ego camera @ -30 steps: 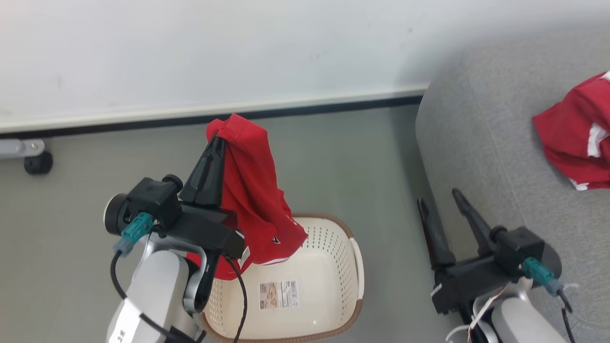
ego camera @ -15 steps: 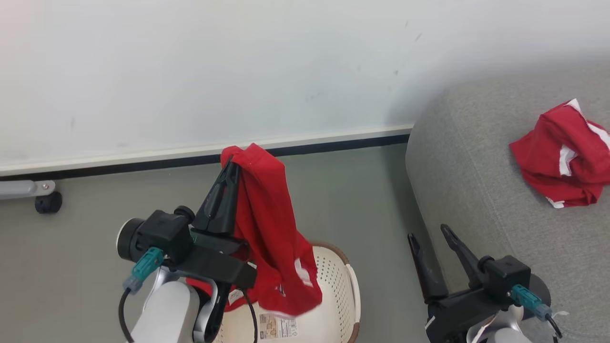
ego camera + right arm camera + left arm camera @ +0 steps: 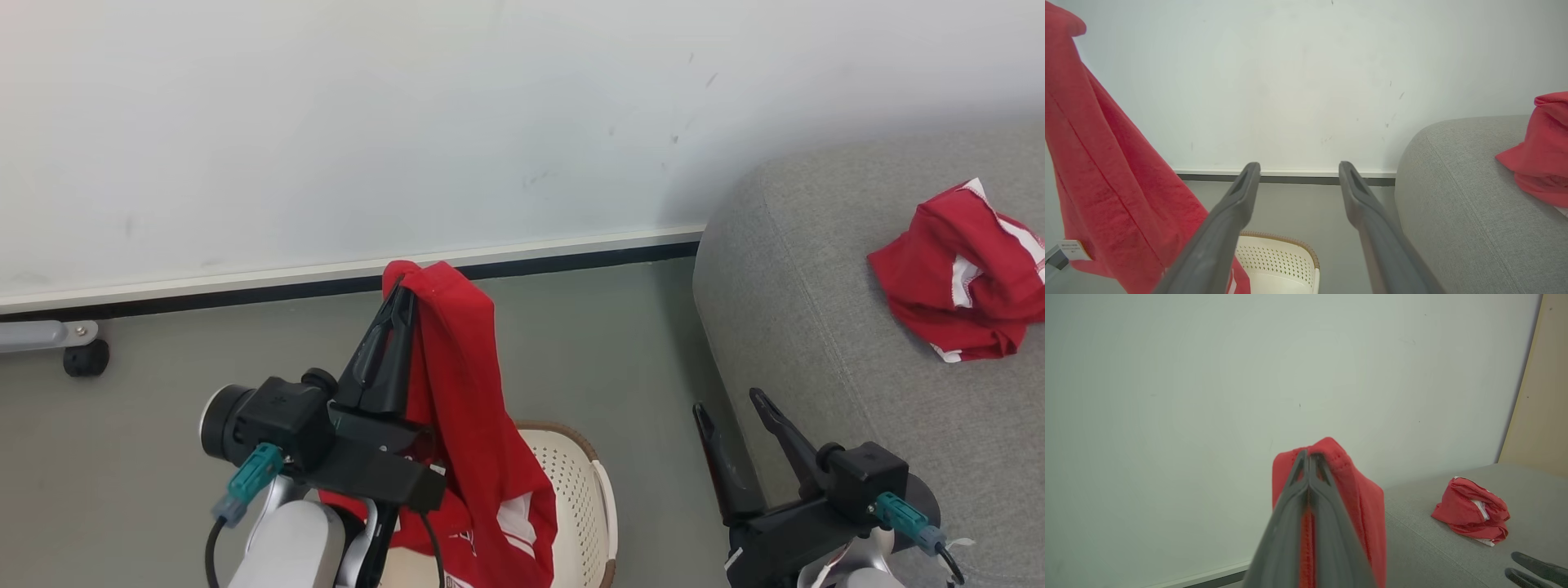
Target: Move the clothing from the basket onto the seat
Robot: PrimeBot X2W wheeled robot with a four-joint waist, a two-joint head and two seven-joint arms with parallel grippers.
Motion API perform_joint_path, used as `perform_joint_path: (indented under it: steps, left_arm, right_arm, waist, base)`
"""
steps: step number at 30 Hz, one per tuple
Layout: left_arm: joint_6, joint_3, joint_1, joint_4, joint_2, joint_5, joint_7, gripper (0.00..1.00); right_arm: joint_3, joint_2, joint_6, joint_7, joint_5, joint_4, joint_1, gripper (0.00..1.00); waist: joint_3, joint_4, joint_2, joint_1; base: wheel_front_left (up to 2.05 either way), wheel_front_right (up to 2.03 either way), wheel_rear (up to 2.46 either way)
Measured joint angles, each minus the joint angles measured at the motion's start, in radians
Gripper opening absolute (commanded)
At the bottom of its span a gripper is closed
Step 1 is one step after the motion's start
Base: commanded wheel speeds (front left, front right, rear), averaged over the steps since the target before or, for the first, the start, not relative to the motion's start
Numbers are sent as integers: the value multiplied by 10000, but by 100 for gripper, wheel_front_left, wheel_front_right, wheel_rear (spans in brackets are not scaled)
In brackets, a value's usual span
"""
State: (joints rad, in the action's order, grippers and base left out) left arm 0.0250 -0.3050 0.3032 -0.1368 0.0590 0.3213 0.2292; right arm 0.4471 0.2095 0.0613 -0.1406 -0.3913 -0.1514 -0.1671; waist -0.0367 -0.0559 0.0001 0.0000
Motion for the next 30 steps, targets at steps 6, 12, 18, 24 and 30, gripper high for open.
perform_joint_path:
  steps: [6, 12, 18, 24, 30]
  left_arm:
    - [-81, -2, -54, 236, 29, 0, -180, 0]
    - [-161, 2, -55, 412, 38, 0, -332, 0]
    - [-163, -21, -55, 477, 38, 0, -447, 0]
    - [-163, -148, -46, 543, 36, 0, -560, 0]
    - [-163, -213, -30, 629, 35, 0, -675, 0]
  right_arm:
    - [0, 8, 4, 92, -2, 142, 7, 100]
    - [104, 2, 4, 217, -2, 196, -1, 100]
    - [596, -171, -207, 360, 13, 236, -146, 100]
    - [1342, -577, -629, 585, 125, 228, -635, 100]
    - [2148, -1135, -1064, 784, 222, 144, -1090, 100]
  waist:
    - [-14, 14, -1, 0]
    - [-55, 8, 0, 0]
    - [-74, 22, 0, 0]
    - [-116, 74, -1, 0]
    - [-192, 157, 0, 0]
  base:
    - [0, 0, 0]
    - [0, 0, 0]
    - [0, 0, 0]
    - [0, 0, 0]
    - [0, 0, 0]
